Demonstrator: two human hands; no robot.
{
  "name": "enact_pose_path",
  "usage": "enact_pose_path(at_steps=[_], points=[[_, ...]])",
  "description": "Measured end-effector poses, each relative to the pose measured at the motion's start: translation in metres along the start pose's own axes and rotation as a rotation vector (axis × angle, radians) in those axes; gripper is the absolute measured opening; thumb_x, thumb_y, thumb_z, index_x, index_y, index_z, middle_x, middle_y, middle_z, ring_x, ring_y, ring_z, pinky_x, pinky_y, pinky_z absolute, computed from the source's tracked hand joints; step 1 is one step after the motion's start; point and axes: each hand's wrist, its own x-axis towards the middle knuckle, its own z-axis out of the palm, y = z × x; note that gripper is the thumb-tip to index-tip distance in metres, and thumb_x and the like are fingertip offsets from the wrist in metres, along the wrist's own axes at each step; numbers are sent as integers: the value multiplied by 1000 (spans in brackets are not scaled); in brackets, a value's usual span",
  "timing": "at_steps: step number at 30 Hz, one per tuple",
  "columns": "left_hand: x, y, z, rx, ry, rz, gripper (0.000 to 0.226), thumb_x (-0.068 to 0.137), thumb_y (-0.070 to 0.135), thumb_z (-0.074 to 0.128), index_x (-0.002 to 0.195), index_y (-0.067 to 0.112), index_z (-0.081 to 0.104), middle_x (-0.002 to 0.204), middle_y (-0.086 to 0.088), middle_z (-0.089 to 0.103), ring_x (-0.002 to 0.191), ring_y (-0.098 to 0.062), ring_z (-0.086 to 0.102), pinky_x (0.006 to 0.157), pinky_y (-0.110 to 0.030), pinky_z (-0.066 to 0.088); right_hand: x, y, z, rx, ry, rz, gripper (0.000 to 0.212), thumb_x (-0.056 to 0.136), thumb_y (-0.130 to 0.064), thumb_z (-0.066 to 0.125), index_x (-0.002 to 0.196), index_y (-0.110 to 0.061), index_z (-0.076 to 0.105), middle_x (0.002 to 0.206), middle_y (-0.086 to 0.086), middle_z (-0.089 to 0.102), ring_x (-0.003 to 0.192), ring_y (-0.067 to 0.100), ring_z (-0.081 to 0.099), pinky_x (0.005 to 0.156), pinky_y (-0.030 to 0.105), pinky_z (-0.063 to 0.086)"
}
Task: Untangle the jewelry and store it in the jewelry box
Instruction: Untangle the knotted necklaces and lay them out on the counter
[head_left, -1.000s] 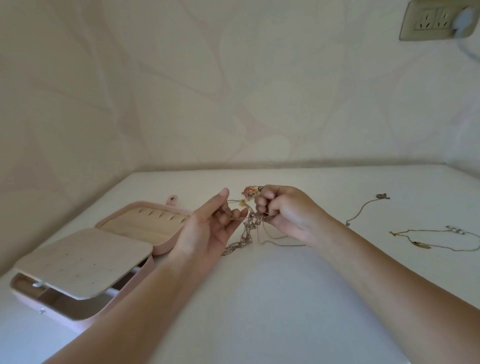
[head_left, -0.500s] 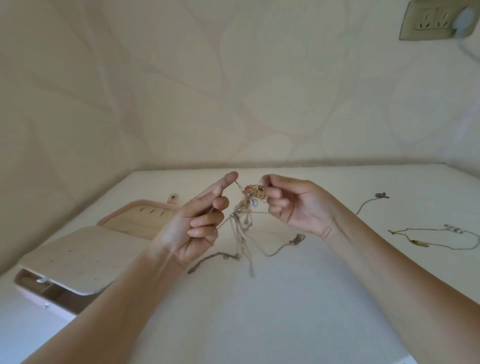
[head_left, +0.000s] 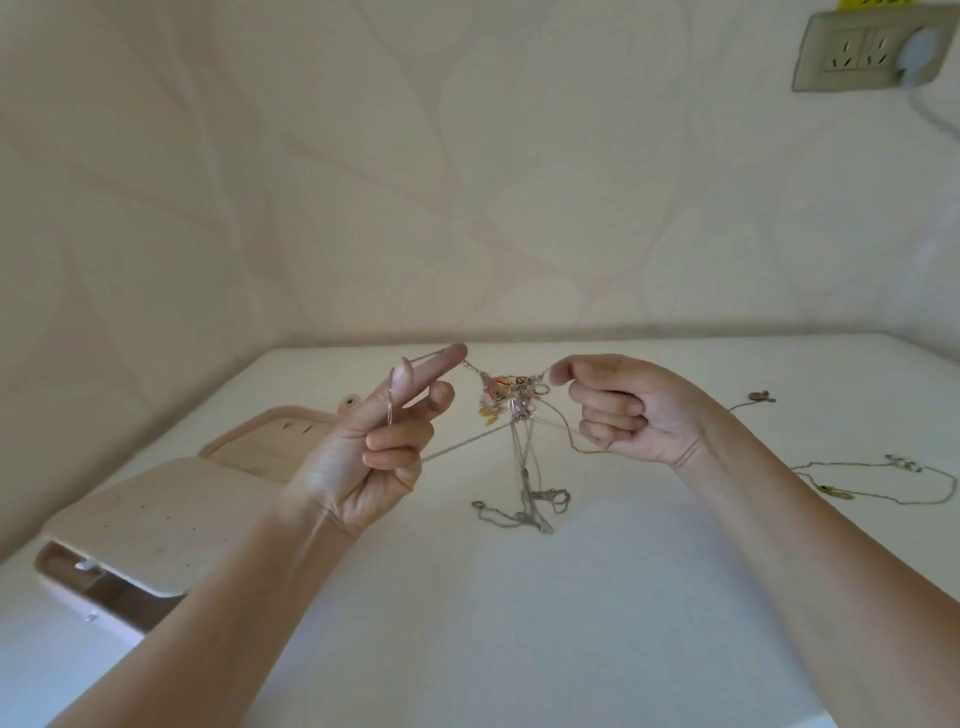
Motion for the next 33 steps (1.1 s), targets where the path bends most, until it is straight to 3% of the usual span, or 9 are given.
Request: enact_pose_path(at_steps=[3, 6, 11, 15, 20, 24, 27, 30, 33], points=[[-3, 8, -13, -89, -103, 23, 60, 97, 39, 46, 146, 21, 16, 106, -19, 53, 62, -11, 37, 51, -20, 51, 2, -3, -3, 121, 5, -152, 20, 61, -25, 82, 66, -11, 69, 58, -3, 50, 48, 8, 44, 55, 19, 43], [-3, 7, -13, -136, -89, 38, 73, 87, 49, 59, 144, 31, 17, 100, -17, 55, 58, -11, 36, 44, -18, 49, -1, -12, -11, 291, 36, -261, 12, 62, -20, 71, 61, -11, 63, 58, 0, 49, 51, 12, 43, 58, 22, 47], [-5, 4, -5, 1, 268, 237, 93, 50, 46, 88, 133, 27, 50, 77, -6, 52, 44, -5, 41, 26, -10, 33, -18, -27, -26, 349, -93, -158, 39, 94, -26, 49, 123, -4, 60, 40, -6, 25, 36, 8, 20, 39, 19, 25], [-6, 8, 0, 103, 427, 288, 98, 38, 52, 89, 126, 27, 54, 70, -4, 49, 42, -4, 35, 25, -9, 28, -28, -35, -21, -156, 396, -137, 28, 82, -26, 53, 95, -15, 76, 40, -10, 17, 40, 8, 9, 39, 19, 12], [-3, 3, 6, 331, 639, 314, 95, 35, 61, 86, 118, 23, 57, 67, 4, 46, 44, -2, 35, 26, -9, 26, -25, -28, -30, -903, 696, 135, 20, 87, -30, 66, 80, -13, 73, 49, -6, 33, 47, 13, 26, 46, 22, 19], [0, -1, 6, 360, 768, 354, 58, 66, 55, 61, 113, 23, 58, 69, 5, 39, 44, -2, 31, 29, -8, 23, -30, -28, -48, -1060, 864, 256, 21, 82, -32, 70, 72, -14, 74, 54, 2, 46, 54, 16, 43, 51, 26, 30], [-1, 2, 3, 298, 802, 401, 52, 73, 53, 58, 116, 24, 56, 70, 5, 39, 43, -1, 32, 28, -8, 22, -37, -31, -65, -1265, 983, 493, 18, 79, -29, 70, 73, -13, 75, 64, 4, 60, 63, 20, 54, 55, 26, 37], [-5, 8, 3, 201, 864, 442, 54, 79, 55, 58, 118, 19, 56, 70, 4, 40, 44, -2, 33, 28, -10, 23, -46, -35, -73, -1312, 1199, 620, 16, 76, -24, 71, 79, -9, 73, 69, 7, 60, 58, 21, 51, 50, 25, 33], [-4, 9, 7, 403, 973, 434, 30, 90, 39, 56, 107, 14, 55, 71, 3, 38, 41, -3, 30, 29, -12, 22, -48, -37, -73, -1304, 1343, 592, 19, 76, -20, 71, 84, -3, 69, 63, 8, 53, 54, 20, 46, 47, 22, 28]])
